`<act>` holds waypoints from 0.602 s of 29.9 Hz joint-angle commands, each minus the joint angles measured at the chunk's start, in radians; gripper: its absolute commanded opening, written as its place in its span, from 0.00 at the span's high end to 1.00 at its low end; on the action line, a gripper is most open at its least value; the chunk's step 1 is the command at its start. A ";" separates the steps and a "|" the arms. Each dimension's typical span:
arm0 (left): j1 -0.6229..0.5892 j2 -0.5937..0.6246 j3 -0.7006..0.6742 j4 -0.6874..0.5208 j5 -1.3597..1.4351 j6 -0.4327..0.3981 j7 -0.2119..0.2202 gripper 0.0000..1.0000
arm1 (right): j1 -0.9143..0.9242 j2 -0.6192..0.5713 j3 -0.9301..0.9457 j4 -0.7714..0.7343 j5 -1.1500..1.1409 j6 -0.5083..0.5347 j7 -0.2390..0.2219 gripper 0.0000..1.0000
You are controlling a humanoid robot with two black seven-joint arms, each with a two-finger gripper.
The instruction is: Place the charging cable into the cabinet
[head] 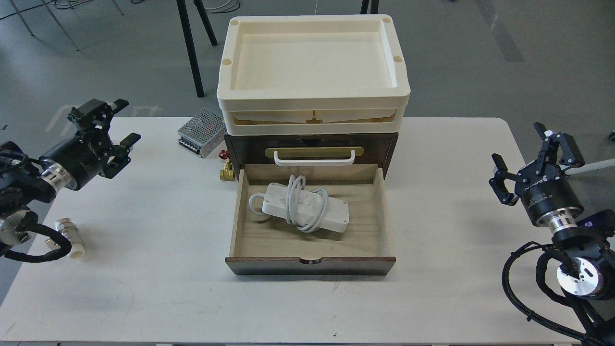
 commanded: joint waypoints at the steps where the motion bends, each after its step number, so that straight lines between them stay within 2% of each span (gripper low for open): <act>1: 0.017 -0.054 -0.030 0.039 -0.095 -0.017 0.000 0.15 | 0.000 0.000 0.000 0.000 0.000 -0.001 0.000 0.01; 4: 0.054 -0.092 -0.086 0.082 -0.165 -0.042 0.000 0.15 | 0.000 0.000 0.000 0.000 0.000 -0.001 0.000 0.01; 9: 0.124 -0.151 -0.198 0.171 -0.176 -0.133 0.000 0.15 | 0.000 0.000 0.000 0.000 0.000 -0.001 0.000 0.01; 13: 0.155 -0.178 -0.226 0.237 -0.175 -0.133 0.000 0.15 | 0.000 0.000 0.000 0.000 0.000 -0.001 0.000 0.01; 18: 0.167 -0.183 -0.228 0.251 -0.175 -0.133 0.000 0.13 | 0.000 0.000 0.000 0.000 0.000 -0.001 0.000 0.01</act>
